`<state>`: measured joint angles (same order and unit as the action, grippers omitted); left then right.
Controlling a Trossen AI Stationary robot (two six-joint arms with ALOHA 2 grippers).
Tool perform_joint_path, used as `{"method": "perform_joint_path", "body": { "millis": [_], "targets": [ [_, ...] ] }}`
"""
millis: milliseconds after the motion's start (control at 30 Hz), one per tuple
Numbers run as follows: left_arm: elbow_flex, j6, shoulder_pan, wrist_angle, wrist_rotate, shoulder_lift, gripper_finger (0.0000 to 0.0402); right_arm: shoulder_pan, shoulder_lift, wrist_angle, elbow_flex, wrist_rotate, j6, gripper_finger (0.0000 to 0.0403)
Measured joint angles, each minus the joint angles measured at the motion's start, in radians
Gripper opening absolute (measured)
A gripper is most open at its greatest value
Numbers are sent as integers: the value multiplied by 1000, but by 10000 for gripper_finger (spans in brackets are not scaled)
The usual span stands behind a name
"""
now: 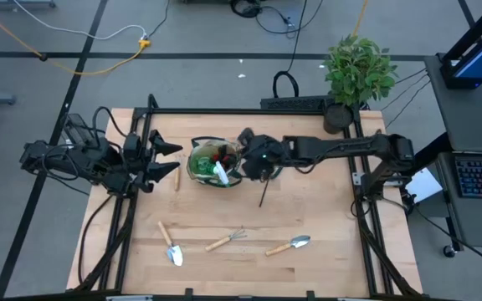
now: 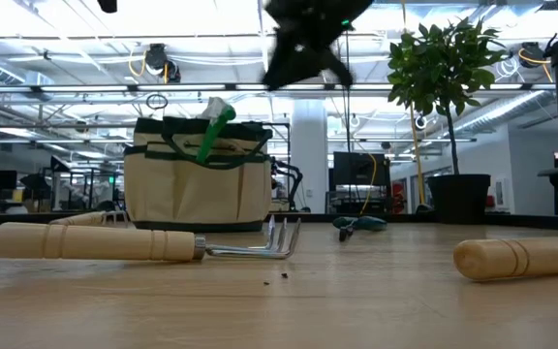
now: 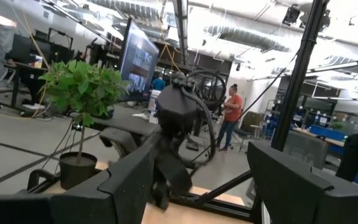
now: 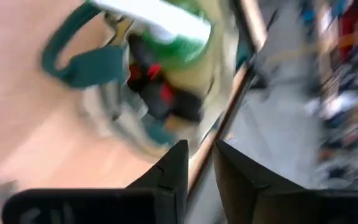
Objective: Pick & Place Garden tools in Gardening bag
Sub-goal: Put the green shear scissors into the gardening bag
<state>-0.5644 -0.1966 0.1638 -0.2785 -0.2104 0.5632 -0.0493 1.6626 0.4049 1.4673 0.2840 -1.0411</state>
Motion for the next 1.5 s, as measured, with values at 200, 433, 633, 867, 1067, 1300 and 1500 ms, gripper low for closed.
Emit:
{"method": "perform_joint_path", "body": {
  "millis": [200,433,633,867,1067,1300,1500],
  "targets": [
    [0,0,0,18,0,0,267,-17,-69,278,0,-38,275,52],
    [0,8,0,21,0,0,267,-46,-97,421,-27,-98,479,56],
    [0,9,0,22,1,0,267,-69,-104,435,-97,-79,506,53],
    [0,11,0,22,0,0,267,-69,-102,435,-162,-80,476,71],
    [0,20,0,31,0,0,267,-69,-103,429,-179,-139,479,122],
    [0,57,0,147,0,-1,267,-67,-103,372,-262,-159,459,182],
    [0,55,0,241,-68,-2,267,-67,-103,305,-348,-160,402,203]
  ]
}}
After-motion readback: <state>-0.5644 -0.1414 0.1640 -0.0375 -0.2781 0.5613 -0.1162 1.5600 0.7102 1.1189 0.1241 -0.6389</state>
